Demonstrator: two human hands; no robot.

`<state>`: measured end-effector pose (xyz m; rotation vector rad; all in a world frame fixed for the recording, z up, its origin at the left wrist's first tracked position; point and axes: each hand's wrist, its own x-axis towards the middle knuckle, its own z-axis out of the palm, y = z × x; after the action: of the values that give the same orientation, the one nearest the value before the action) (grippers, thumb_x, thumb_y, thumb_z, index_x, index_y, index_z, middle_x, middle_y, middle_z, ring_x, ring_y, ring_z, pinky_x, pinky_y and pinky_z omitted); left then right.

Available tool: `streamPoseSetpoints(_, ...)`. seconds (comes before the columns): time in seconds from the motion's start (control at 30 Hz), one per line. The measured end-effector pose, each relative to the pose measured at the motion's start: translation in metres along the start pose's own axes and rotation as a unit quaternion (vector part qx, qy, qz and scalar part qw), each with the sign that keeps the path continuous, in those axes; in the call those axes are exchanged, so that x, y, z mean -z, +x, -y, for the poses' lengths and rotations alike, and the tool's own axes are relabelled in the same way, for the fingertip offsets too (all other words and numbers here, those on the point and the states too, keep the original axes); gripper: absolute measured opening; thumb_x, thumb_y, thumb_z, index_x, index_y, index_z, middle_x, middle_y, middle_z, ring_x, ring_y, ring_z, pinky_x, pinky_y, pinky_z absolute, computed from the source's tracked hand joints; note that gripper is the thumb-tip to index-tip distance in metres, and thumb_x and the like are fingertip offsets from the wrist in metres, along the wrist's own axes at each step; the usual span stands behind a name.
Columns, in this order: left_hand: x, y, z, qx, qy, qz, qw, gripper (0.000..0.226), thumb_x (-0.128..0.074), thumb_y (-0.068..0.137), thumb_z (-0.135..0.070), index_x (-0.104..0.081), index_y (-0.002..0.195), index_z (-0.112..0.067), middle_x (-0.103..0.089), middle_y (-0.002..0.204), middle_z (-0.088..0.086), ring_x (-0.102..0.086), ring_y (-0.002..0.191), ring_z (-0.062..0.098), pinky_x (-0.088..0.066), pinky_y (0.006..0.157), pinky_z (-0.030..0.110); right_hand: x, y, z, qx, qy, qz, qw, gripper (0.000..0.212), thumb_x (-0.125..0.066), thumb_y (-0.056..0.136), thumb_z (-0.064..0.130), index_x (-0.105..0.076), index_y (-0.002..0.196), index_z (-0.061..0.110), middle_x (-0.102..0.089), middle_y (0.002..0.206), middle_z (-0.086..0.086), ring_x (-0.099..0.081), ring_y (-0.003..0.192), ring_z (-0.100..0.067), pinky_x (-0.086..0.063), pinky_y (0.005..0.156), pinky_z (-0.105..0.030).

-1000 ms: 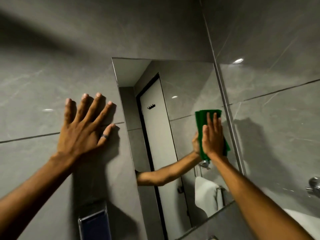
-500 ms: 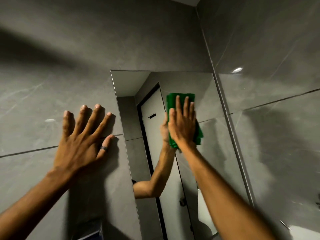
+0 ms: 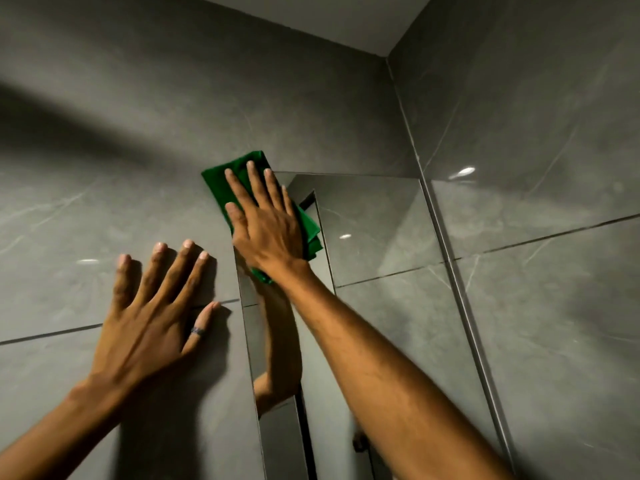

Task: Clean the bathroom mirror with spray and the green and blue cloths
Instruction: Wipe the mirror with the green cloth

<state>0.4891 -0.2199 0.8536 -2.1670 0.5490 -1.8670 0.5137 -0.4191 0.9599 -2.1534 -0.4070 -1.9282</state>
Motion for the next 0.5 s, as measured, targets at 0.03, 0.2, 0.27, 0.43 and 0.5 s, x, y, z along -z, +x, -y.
streamPoseSetpoints(0.03, 0.0, -0.001, -0.001, -0.002, 0.001, -0.004, 1.0, 0.081, -0.029, 0.094, -0.058, -0.032, 0.16, -0.012, -0.026, 0.169, 0.016, -0.022, 0.156, 0.04, -0.004, 0.129, 0.061, 0.002, -0.001, -0.015, -0.012, -0.003, -0.004, 1.0, 0.055, -0.014, 0.104, 0.047, -0.008, 0.158, 0.037, -0.002, 0.169, 0.001, 0.002, 0.157, -0.023, -0.001, 0.127, -0.049)
streamPoseSetpoints(0.2, -0.005, -0.004, -0.009, -0.012, 0.016, -0.009, 1.0, 0.081, -0.029, 0.094, -0.057, -0.036, 0.158, -0.007, -0.027, 0.167, 0.022, -0.024, 0.156, 0.042, -0.012, 0.127, 0.064, 0.022, -0.017, -0.123, -0.123, -0.014, -0.03, 0.992, 0.056, -0.01, 0.102, 0.049, -0.007, 0.157, 0.039, -0.006, 0.169, 0.003, -0.004, 0.156, -0.021, -0.004, 0.127, -0.046)
streamPoseSetpoints(0.27, -0.008, -0.004, -0.009, -0.006, 0.022, -0.002, 1.0, 0.081, -0.028, 0.096, -0.058, -0.032, 0.16, -0.009, -0.024, 0.169, 0.02, -0.021, 0.158, 0.04, -0.015, 0.127, 0.066, 0.034, -0.017, -0.165, -0.169, -0.016, -0.032, 0.985, 0.056, -0.009, 0.102, 0.051, -0.006, 0.157, 0.039, -0.005, 0.169, 0.003, -0.003, 0.156, -0.021, -0.006, 0.127, -0.047)
streamPoseSetpoints(0.43, -0.015, -0.005, -0.008, -0.01, 0.03, -0.007, 0.999, 0.081, -0.026, 0.097, -0.059, -0.028, 0.162, -0.01, -0.02, 0.172, 0.016, -0.017, 0.161, 0.037, -0.018, 0.126, 0.066, 0.063, -0.025, -0.246, -0.286, -0.026, -0.051, 0.957, 0.065, -0.012, 0.099, 0.06, -0.009, 0.158, 0.033, -0.006, 0.169, -0.001, -0.006, 0.156, -0.025, -0.005, 0.127, -0.048)
streamPoseSetpoints(0.5, -0.015, -0.005, -0.009, -0.006, 0.03, -0.011, 0.999, 0.08, -0.027, 0.097, -0.058, -0.027, 0.162, -0.011, -0.019, 0.172, 0.016, -0.017, 0.161, 0.037, -0.017, 0.127, 0.065, 0.068, -0.041, -0.266, -0.323, -0.039, -0.059, 0.944, 0.072, -0.019, 0.097, 0.066, -0.012, 0.159, 0.029, -0.011, 0.169, -0.004, -0.01, 0.156, -0.026, -0.006, 0.127, -0.046)
